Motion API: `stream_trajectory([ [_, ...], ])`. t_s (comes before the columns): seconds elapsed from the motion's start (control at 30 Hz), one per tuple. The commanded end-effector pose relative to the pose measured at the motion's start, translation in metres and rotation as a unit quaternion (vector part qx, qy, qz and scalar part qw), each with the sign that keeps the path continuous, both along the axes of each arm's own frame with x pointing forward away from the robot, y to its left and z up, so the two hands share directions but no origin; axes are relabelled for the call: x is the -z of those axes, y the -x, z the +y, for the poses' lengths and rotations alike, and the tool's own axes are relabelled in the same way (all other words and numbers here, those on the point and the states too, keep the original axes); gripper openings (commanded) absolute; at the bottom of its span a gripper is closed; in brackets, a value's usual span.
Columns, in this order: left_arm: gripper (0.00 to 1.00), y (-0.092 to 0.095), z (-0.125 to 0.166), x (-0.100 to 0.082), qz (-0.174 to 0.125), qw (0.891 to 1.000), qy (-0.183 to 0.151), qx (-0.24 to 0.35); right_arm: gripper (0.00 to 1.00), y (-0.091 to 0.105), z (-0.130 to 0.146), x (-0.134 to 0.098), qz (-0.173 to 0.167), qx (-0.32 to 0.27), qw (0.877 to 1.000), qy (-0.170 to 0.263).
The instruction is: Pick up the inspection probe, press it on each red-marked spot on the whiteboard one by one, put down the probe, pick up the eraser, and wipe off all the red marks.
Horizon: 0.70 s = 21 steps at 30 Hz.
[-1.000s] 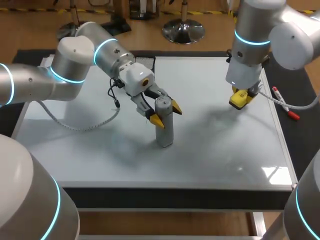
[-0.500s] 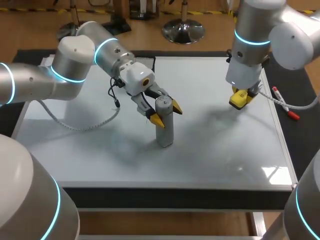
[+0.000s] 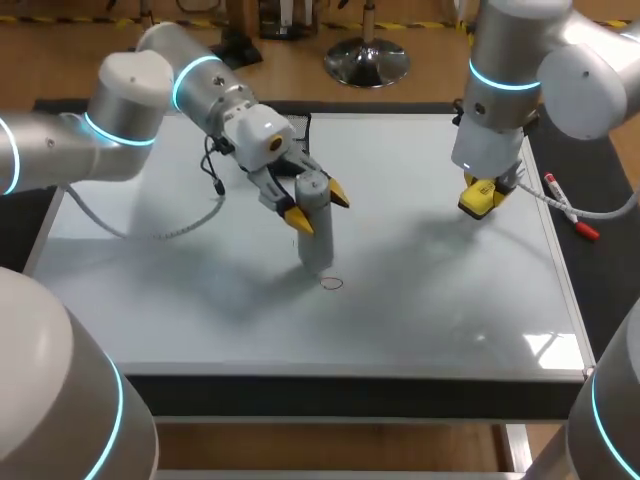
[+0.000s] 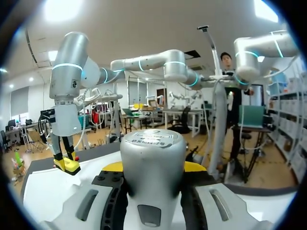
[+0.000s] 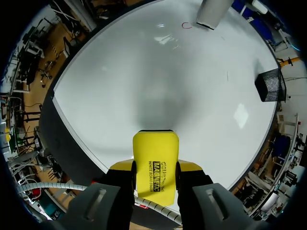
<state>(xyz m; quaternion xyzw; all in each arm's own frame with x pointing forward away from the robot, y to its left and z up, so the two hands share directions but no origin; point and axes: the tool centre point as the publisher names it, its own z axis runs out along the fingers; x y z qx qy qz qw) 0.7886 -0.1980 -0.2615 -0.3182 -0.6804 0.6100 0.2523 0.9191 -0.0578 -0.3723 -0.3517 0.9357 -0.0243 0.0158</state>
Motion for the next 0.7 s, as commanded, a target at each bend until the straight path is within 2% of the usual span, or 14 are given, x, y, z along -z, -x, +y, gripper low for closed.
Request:
stream_trajectory([
  [0.03,0.00,-0.014,0.012,-0.012,-0.003,1.000,-0.002,0.008,0.00,0.000,-0.001,-0.001,0.000,-0.001,1.000,0.001],
  [0.2,0.00,-0.025,0.025,-0.019,-0.008,1.000,-0.001,0.011,0.00,0.000,-0.001,-0.001,0.000,-0.001,1.000,0.001],
  [0.43,0.00,-0.045,0.048,-0.028,-0.023,1.000,-0.020,0.000,0.00,0.000,-0.001,-0.001,0.000,-0.001,1.000,0.001],
  [0.7,0.00,-0.069,0.077,-0.036,-0.023,0.999,-0.043,-0.010,0.00,0.000,-0.001,-0.001,0.000,-0.001,1.000,0.001],
])
